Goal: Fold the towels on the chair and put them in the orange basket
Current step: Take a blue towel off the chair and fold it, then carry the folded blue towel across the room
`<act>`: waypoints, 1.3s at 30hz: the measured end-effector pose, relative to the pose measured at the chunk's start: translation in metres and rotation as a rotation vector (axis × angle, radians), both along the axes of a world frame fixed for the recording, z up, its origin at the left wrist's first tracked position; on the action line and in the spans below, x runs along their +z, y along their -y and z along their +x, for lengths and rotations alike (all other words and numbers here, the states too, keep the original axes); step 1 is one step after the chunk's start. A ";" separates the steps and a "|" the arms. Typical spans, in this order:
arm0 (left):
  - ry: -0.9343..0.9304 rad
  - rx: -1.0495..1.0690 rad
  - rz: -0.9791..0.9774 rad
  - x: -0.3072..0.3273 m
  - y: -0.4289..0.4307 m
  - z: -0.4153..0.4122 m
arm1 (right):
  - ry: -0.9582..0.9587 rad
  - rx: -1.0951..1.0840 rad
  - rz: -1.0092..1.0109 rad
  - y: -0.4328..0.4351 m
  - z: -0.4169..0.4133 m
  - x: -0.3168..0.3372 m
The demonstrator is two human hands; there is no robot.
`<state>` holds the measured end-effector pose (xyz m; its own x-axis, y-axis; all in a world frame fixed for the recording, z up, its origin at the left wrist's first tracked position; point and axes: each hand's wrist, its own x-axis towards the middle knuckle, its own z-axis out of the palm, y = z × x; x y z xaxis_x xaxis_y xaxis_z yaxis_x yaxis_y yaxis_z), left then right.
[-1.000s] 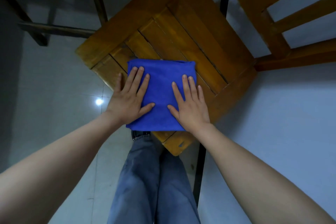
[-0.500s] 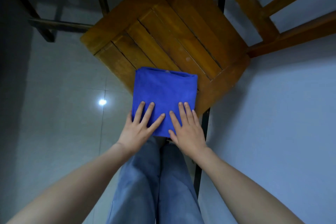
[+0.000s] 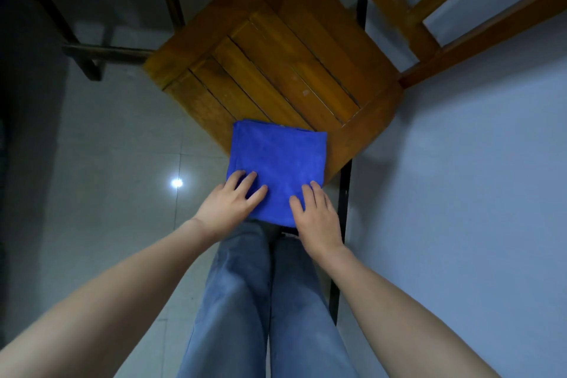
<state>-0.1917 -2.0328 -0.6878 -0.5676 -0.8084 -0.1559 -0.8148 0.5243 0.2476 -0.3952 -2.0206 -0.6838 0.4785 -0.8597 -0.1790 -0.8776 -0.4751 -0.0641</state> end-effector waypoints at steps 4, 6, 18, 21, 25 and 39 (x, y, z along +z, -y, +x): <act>0.032 -0.047 -0.002 0.034 0.004 -0.003 | 0.149 0.042 -0.171 0.015 -0.015 0.026; 0.059 -0.022 0.016 0.056 0.012 -0.007 | 0.137 0.052 -0.203 0.028 -0.022 0.045; 0.148 0.014 -0.274 0.262 0.096 -0.006 | 0.126 0.193 -0.458 0.135 -0.022 0.265; 0.133 0.087 -0.441 0.313 0.117 0.011 | 0.155 0.237 -0.541 0.161 -0.007 0.325; 0.088 0.168 -0.631 0.381 0.128 0.035 | 0.201 0.301 -0.701 0.193 0.018 0.396; 0.269 0.533 -0.998 0.506 0.006 0.126 | 0.481 0.852 -1.018 0.184 0.154 0.510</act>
